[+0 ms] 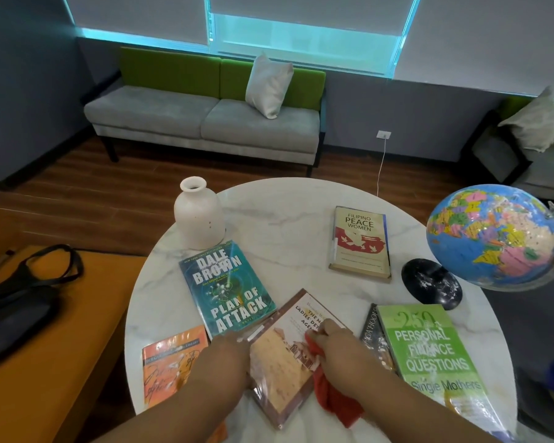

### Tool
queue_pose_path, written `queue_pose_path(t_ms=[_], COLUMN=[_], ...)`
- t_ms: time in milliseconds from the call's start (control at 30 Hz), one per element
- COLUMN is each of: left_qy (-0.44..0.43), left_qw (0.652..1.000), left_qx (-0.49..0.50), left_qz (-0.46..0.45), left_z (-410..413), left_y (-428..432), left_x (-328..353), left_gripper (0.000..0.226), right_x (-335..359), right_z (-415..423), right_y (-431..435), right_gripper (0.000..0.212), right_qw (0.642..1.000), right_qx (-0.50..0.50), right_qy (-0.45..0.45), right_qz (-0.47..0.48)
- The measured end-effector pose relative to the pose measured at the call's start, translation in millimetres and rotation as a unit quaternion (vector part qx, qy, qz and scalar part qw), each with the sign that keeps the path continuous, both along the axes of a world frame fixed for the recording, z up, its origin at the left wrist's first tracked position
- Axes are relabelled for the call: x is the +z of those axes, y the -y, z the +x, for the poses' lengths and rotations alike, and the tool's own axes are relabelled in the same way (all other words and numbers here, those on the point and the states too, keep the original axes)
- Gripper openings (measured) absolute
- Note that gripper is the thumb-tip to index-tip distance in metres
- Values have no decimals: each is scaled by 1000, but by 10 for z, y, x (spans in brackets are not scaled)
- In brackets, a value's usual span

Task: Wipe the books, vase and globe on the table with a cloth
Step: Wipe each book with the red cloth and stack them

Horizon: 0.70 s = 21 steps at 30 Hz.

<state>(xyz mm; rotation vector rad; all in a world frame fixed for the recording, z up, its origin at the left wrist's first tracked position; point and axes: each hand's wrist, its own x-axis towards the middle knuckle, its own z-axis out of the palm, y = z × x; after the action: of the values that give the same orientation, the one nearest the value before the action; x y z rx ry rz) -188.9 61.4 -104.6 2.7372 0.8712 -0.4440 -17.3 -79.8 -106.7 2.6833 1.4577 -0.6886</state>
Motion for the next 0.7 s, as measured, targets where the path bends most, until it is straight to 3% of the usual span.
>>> queue_pose_path(t_ms=[100, 167, 267, 367, 567, 700], left_qy=[0, 3, 7, 6, 6, 12], left_qw=[1000, 1000, 1000, 1000, 1000, 1000], left_qx=[-2, 1, 1, 4, 3, 5], left_qz=[1, -3, -4, -5, -8, -10], left_z=[-6, -6, -8, -1, 8, 9], left_y=[-17, -10, -13, -27, -44, -55], left_x=[-4, -12, -33, -39, -68, -69], left_gripper=[43, 43, 41, 40, 41, 38], right_x=[52, 38, -10, 12, -69, -63], right_z=[173, 183, 162, 279, 276, 319], right_y=[-42, -104, -146, -201, -241, -312], right_gripper=[49, 48, 45, 41, 41, 46], right_qw=[997, 997, 999, 995, 997, 998], right_qx=[-71, -61, -40, -102, -64, -59], right_qy=[27, 41, -1, 0, -22, 20], right_qz=[0, -19, -5, 18, 35, 16])
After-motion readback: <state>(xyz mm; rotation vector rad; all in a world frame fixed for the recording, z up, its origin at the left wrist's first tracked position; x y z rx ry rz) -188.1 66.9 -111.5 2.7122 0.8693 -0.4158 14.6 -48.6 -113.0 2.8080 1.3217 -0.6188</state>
